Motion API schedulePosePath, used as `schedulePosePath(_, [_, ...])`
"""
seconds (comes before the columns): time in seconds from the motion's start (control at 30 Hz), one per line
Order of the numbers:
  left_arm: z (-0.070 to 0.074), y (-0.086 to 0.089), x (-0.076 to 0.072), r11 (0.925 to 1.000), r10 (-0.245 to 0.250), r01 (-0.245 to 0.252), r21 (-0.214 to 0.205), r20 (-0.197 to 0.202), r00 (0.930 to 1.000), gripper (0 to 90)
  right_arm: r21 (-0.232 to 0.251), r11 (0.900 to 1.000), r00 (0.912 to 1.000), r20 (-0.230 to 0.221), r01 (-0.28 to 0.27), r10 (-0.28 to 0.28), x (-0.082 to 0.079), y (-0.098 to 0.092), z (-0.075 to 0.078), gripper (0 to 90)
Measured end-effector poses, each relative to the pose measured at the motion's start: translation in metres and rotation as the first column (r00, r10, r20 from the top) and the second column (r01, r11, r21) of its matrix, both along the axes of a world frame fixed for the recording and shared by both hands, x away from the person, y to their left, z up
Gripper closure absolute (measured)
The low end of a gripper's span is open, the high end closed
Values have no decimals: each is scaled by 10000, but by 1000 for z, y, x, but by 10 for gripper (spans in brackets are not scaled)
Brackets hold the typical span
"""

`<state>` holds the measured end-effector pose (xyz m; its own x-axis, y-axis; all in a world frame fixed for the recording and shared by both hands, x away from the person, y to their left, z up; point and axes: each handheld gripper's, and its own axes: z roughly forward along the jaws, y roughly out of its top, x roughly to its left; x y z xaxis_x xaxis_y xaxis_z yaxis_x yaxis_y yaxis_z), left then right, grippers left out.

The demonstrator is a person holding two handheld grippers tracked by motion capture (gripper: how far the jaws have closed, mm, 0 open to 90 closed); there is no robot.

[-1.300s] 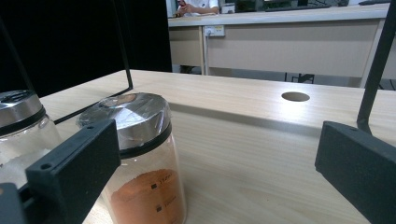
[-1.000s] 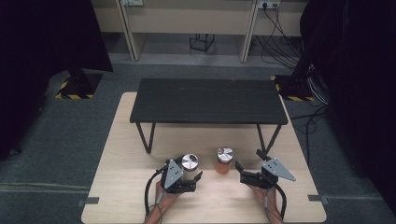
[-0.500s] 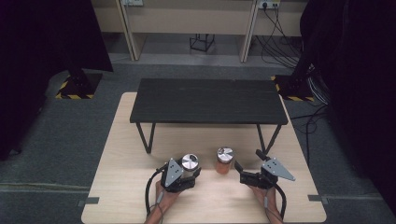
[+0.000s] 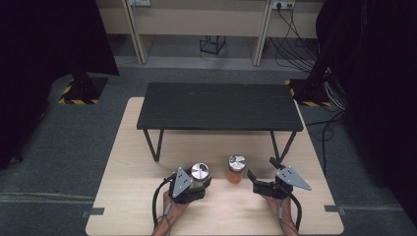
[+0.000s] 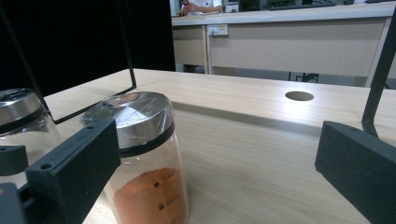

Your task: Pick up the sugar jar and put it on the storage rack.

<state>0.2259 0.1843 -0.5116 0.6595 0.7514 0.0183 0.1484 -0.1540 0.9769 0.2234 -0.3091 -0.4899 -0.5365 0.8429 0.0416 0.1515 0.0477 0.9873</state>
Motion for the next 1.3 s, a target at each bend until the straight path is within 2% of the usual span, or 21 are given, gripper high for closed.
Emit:
schedulePosePath(0.27, [12, 3, -1, 9998, -147, 147, -109, -42, 9999, 316, -8, 10000, 10000, 8, -13, 13, 0, 0, 0, 3])
schedulePosePath(0.47, [22, 6, 0, 9995, -318, 315, -96, -240, 9992, 316, -2, 10000, 10000, 13, -18, 18, 0, 0, 0, 3])
schedulePosePath(0.97, [31, 14, -1, 9996, -200, 194, -213, -248, 9995, 316, -11, 10000, 10000, 46, -28, 28, 0, 0, 0, 3])
schedulePosePath(1.3, [44, 14, -1, 9995, -298, 296, -60, -362, 9989, 317, -15, 10000, 10000, 49, -44, 44, 0, 0, 0, 3])
